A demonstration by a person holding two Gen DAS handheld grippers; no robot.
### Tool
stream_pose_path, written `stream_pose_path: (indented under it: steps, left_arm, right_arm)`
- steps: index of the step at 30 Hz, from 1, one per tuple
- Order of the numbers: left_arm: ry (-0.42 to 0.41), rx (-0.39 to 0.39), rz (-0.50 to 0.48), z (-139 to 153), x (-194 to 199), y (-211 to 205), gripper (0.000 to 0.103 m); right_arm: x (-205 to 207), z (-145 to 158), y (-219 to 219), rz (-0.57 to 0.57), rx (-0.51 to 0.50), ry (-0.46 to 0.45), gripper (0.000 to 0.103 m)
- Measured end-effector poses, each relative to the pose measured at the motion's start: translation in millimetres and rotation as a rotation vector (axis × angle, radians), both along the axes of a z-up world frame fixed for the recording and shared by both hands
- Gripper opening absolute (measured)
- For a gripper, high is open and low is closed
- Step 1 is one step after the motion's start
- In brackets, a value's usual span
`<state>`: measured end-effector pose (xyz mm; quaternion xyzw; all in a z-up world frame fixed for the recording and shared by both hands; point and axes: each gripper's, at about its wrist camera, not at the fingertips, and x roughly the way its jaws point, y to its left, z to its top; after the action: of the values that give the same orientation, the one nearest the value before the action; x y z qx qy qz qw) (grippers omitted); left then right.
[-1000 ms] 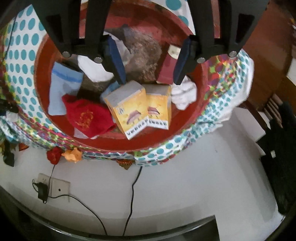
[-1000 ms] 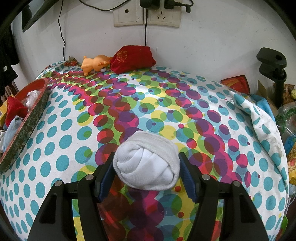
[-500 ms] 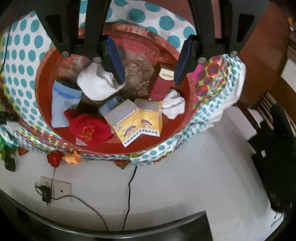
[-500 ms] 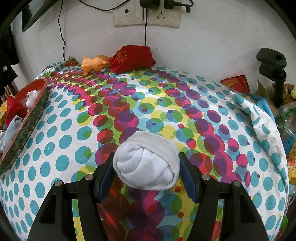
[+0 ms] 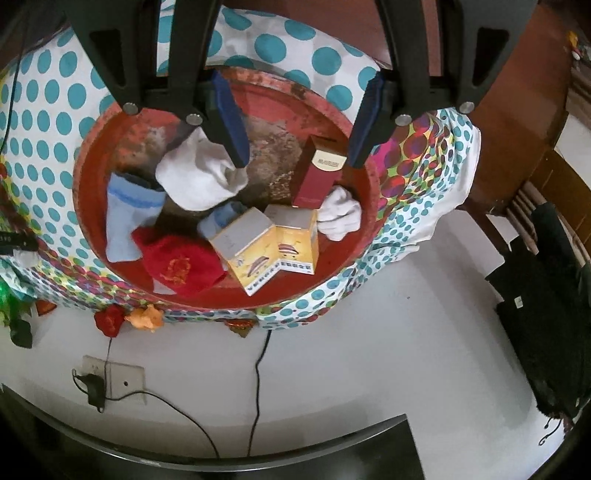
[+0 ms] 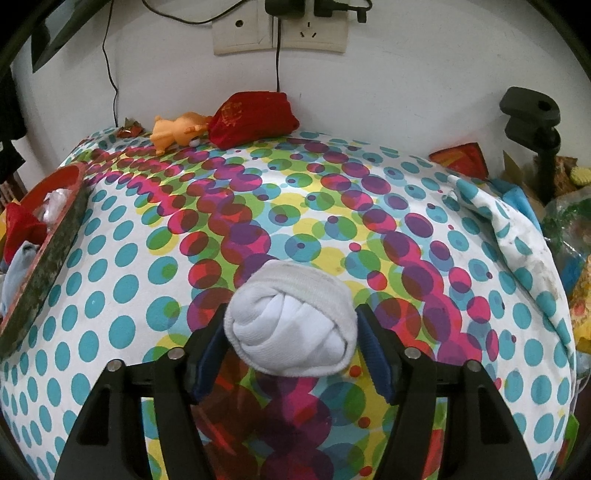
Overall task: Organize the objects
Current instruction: 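Lift the open left gripper away from the tray, then carry the white rolled sock over the red tray with the right gripper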
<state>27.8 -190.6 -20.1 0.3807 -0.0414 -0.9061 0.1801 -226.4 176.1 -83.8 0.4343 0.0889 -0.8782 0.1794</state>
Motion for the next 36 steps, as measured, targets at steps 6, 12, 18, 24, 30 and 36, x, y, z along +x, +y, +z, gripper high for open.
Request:
stream_pose_path:
  steps: [6,12,18,24,30,36]
  left_arm:
    - [-0.004,0.084,-0.009,-2,0,-2,0.057]
    - [-0.010,0.050,0.014,-5,0,-4,0.057]
    - [-0.009,0.049,0.015,-6,2,-2,0.057]
    - [-0.001,0.067,0.039,-4,4,-6,0.057]
    - [-0.020,0.086,0.067,-6,4,-13,0.057]
    - [0.024,0.055,0.082,0,9,-14,0.057]
  right_arm:
    - [10,3,-2,-0.067,0.006,0.003,0.057]
    - [17,7,1,-0.099,0.014,-0.018,0.057]
    - [33,8,-19,-0.085,0.027,-0.042,0.057]
    - [62,17,-42,-0.021,0.007,-0.057,0.057]
    - [91,38,-82,0.079,-0.007,-0.045,0.057]
    - [115,56,-127,0.160,-0.027,-0.020,0.057]
